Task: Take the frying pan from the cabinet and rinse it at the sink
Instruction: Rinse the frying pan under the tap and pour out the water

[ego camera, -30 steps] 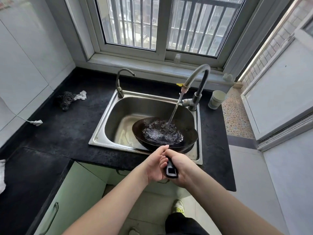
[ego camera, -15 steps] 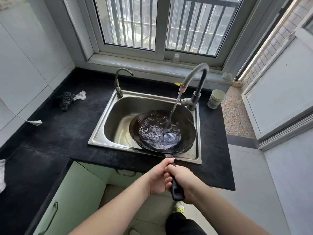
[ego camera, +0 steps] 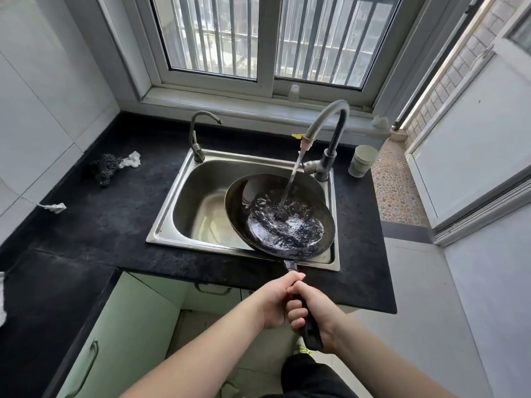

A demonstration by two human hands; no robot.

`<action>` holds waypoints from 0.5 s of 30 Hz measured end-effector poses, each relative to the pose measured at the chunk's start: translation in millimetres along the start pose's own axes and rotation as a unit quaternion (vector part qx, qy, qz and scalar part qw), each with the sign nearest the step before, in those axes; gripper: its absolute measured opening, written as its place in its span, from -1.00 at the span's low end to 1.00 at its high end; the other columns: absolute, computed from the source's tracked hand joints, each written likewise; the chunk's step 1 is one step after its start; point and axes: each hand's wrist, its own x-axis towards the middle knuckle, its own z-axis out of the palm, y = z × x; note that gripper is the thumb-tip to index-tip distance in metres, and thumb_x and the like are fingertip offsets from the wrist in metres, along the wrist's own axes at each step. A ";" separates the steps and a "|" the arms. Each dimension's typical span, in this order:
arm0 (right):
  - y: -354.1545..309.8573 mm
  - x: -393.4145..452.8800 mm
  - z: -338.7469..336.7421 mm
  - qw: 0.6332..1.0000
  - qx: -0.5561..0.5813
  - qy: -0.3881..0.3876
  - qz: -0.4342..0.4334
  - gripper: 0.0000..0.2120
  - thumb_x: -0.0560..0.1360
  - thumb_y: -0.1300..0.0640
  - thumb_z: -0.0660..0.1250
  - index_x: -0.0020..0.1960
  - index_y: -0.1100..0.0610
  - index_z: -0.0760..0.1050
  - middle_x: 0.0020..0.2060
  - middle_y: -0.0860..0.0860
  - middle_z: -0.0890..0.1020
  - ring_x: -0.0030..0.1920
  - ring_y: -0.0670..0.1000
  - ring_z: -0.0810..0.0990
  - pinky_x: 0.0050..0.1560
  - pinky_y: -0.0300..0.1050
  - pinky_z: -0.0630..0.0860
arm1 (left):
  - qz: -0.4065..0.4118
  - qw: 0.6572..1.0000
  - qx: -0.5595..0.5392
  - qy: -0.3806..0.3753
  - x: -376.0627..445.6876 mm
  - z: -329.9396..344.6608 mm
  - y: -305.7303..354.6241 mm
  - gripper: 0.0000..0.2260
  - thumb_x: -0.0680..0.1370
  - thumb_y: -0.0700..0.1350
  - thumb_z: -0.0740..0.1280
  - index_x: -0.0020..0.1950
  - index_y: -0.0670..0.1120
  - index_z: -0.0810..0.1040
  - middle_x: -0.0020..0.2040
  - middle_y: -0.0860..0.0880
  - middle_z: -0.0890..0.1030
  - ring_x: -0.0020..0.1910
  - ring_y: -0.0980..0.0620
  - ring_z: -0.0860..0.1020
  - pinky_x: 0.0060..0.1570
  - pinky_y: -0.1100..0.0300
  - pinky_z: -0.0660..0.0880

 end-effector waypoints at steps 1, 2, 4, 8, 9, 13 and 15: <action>-0.6 -0.9 1.6 1.000 0.002 0.006 -0.013 -0.75 0.54 0.22 0.18 -0.30 0.06 0.27 -0.56 -0.06 0.23 -0.67 -0.17 0.19 -0.69 -0.38 0.14 | 0.005 1.000 -0.002 -0.010 0.9 -1.1 0.4 -0.53 0.40 0.23 0.31 0.10 -0.11 0.59 -0.28 -0.03 0.26 -0.45 0.08 0.38 -0.57 0.31 0.38; -1.9 -1.6 3.9 1.000 0.000 0.011 -0.026 -0.73 0.55 0.23 0.17 -0.30 0.05 0.26 -0.56 -0.06 0.23 -0.68 -0.17 0.20 -0.69 -0.39 0.15 | 0.010 1.000 -0.009 -0.018 2.1 -2.3 1.8 -0.52 0.45 0.23 0.27 0.12 -0.12 0.64 -0.24 -0.03 0.34 -0.38 0.09 0.39 -0.55 0.31 0.39; -6.6 -2.0 9.2 0.999 -0.010 0.010 -0.047 -0.73 0.57 0.26 0.16 -0.28 0.07 0.28 -0.55 -0.06 0.27 -0.68 -0.19 0.23 -0.70 -0.38 0.18 | 0.011 0.999 -0.037 -0.017 5.3 -4.4 4.3 -0.52 0.46 0.22 0.28 0.13 -0.14 0.64 -0.24 -0.02 0.31 -0.39 0.09 0.37 -0.58 0.31 0.36; -15.9 -1.4 17.5 0.998 -0.028 -0.009 -0.057 -0.79 0.57 0.28 0.16 -0.24 0.11 0.33 -0.53 -0.05 0.34 -0.66 -0.19 0.28 -0.69 -0.36 0.24 | 0.012 0.997 -0.075 -0.005 14.5 -11.8 10.5 -0.48 0.24 0.19 0.52 0.01 0.02 0.36 -0.28 0.01 0.11 -0.46 0.06 0.32 -0.63 0.28 0.34; -17.2 -1.5 19.1 0.998 -0.034 -0.007 -0.059 -0.79 0.56 0.27 0.17 -0.24 0.12 0.34 -0.52 -0.04 0.35 -0.65 -0.20 0.29 -0.69 -0.36 0.25 | 0.011 0.996 -0.089 -0.010 12.1 -11.4 11.1 -0.49 0.22 0.18 0.53 -0.04 0.04 0.34 -0.28 0.02 0.08 -0.47 0.06 0.31 -0.64 0.29 0.33; -18.4 -4.8 22.9 0.995 -0.070 -0.007 -0.070 -0.82 0.55 0.28 0.18 -0.22 0.16 0.37 -0.47 0.00 0.38 -0.63 -0.18 0.33 -0.66 -0.34 0.28 | -0.015 0.995 -0.100 -0.016 -2.6 -7.0 21.3 -0.54 0.21 0.19 0.51 -0.14 0.04 0.33 -0.44 0.07 0.15 -0.60 0.09 0.32 -0.66 0.34 0.29; -16.1 -6.4 22.2 0.990 -0.108 -0.006 -0.086 -0.83 0.55 0.29 0.17 -0.21 0.17 0.38 -0.47 0.01 0.40 -0.62 -0.17 0.35 -0.64 -0.33 0.30 | -0.024 0.996 -0.089 -0.008 -5.2 -6.0 22.8 -0.60 0.33 0.27 0.42 -0.13 0.01 0.40 -0.53 0.06 0.23 -0.64 0.09 0.34 -0.66 0.36 0.29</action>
